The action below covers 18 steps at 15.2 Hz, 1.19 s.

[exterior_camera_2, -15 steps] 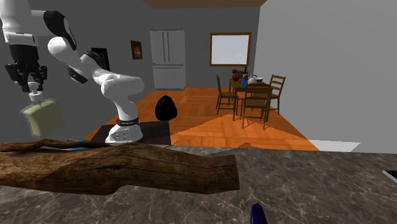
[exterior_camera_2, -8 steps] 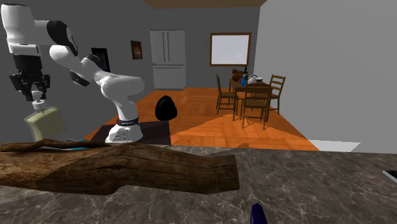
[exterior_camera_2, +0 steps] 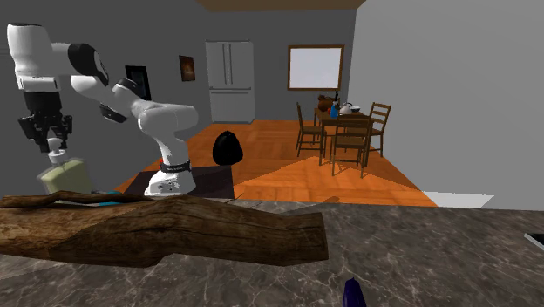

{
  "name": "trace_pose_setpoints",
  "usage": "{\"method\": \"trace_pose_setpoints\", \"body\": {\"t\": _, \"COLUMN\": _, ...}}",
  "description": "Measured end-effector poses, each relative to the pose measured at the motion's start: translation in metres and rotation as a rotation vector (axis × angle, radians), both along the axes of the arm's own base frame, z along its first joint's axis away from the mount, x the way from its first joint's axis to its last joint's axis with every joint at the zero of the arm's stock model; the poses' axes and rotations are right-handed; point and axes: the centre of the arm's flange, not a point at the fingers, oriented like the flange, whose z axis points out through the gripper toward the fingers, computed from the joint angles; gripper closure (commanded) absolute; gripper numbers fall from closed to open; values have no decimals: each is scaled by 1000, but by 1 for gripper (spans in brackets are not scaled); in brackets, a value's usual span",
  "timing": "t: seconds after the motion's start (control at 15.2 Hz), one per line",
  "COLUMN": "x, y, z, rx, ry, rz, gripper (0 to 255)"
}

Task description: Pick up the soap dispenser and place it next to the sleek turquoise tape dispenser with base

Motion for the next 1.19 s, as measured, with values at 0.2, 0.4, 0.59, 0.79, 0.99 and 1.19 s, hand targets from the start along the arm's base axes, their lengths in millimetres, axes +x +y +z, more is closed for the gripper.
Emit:
{"method": "trace_pose_setpoints", "body": {"t": 0.2, "x": 0, "y": -1, "z": -16, "rx": 0, "ry": 0, "rz": 0, "gripper": 255}}
{"method": "trace_pose_setpoints", "body": {"t": 0.4, "x": 0, "y": 0, "z": -33, "rx": 0, "ry": 0, "rz": 0, "gripper": 255}}
{"method": "trace_pose_setpoints", "body": {"t": 0.59, "x": 1, "y": 0, "z": -42, "rx": -4, "ry": 2, "rz": -1, "gripper": 255}}
{"method": "trace_pose_setpoints", "body": {"t": 0.79, "x": 0, "y": 0, "z": -42, "rx": -7, "ry": 3, "rz": -2, "gripper": 255}}
{"method": "trace_pose_setpoints", "body": {"t": 0.99, "x": -1, "y": 1, "z": -42, "rx": -8, "ry": 3, "rz": -1, "gripper": 0}}
{"method": "trace_pose_setpoints", "body": {"t": 1.19, "x": 0, "y": 1, "z": -45, "rx": -1, "ry": 1, "rz": 0, "gripper": 0}}
